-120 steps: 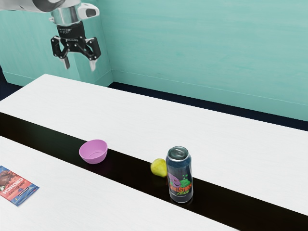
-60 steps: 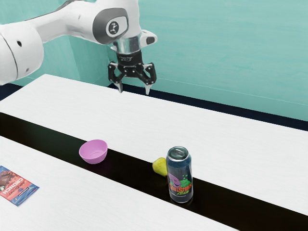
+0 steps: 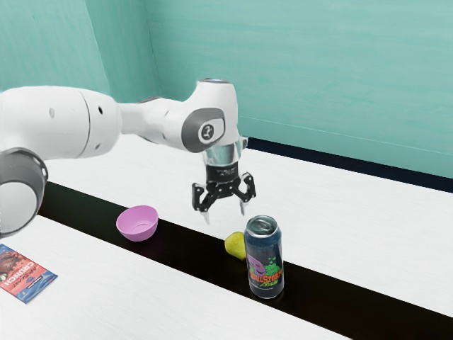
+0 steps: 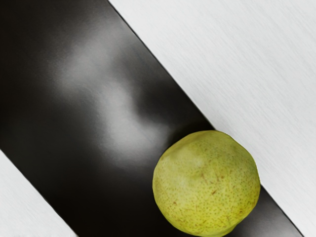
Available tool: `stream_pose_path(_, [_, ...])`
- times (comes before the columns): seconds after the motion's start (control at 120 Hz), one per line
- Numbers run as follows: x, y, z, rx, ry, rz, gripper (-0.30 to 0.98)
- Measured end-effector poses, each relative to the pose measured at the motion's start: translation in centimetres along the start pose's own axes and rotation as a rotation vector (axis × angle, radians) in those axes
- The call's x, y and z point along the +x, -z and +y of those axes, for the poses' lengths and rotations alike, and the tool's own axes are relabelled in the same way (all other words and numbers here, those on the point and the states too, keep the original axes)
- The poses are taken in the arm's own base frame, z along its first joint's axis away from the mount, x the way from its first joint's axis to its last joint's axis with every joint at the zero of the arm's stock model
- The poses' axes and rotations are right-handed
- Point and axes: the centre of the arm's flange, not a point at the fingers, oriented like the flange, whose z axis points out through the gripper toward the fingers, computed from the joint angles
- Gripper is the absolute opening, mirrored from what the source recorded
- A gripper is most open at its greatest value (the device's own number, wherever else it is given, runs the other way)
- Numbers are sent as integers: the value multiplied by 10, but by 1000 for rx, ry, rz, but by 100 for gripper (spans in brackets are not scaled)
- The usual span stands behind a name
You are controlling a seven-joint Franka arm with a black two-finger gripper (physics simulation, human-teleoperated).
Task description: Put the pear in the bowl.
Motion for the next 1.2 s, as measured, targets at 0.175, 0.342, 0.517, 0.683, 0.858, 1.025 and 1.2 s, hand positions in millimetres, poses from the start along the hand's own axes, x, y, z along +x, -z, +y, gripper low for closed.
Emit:
stream_pose_path(0.175, [2,-38,11,-17,139,-15,69])
stream_pose_path(0.342, [8,-70,15,-24,248,-35,69])
stream_pose_path(0.517, [15,-93,12,-32,348,-56,69])
stream_pose_path(0.683, [15,-99,16,-49,398,-60,69])
stream_pose_path(0.858, [13,-106,19,-67,436,-66,62])
stream_pose_path(1.025, [11,-106,20,-76,458,-65,51])
stream_pose_path(1.2, [9,-104,22,-80,466,-55,42])
